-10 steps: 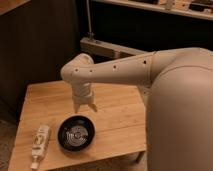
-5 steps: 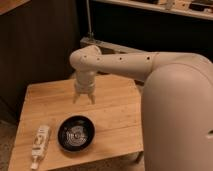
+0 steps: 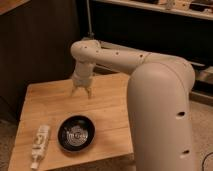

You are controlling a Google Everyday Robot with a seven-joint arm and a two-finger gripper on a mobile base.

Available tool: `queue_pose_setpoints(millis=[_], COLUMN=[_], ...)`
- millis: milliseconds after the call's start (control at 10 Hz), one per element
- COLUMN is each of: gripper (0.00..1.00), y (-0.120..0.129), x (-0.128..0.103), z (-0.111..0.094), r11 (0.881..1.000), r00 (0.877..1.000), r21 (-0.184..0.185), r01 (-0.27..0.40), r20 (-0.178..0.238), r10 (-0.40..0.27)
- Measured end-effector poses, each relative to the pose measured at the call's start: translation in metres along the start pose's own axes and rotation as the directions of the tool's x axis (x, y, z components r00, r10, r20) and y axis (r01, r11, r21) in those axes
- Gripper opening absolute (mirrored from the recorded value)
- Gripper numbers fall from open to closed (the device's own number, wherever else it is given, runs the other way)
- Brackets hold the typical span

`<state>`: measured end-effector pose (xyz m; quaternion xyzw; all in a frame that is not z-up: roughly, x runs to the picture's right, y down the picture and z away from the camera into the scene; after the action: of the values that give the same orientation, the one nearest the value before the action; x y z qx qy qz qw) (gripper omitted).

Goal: Place the bottle in the ceramic bowl

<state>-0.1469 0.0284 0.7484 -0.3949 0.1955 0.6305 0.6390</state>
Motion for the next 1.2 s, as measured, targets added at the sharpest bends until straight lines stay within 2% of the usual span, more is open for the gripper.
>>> queue_pose_setpoints(millis=[100,300,500,700,900,1200], gripper=[0.65,0.65,0.65,0.65,0.65,0.65], y=[0.008,0.024,0.036,0.055,0.068,0.075], x=[0.0,0.008,0.027,0.057,0.075,0.085], z=[0.002,0.009,0.012,0.022,0.025,0.028], r11=[1.0,0.997,0.991,0.982,0.981,0.98], r00=[1.0,0.997,0.996,0.998,1.0,0.998], r21=[-0.009,-0.063,-0.122,-0.182,-0.19,-0.193], r01=[0.014,0.044,0.058,0.046,-0.02,-0.052], r20=[-0.019,-0.064,-0.056,-0.027,0.016,0.037], r10=[-0.014,-0.048,-0.066,-0.052,0.024,0.06])
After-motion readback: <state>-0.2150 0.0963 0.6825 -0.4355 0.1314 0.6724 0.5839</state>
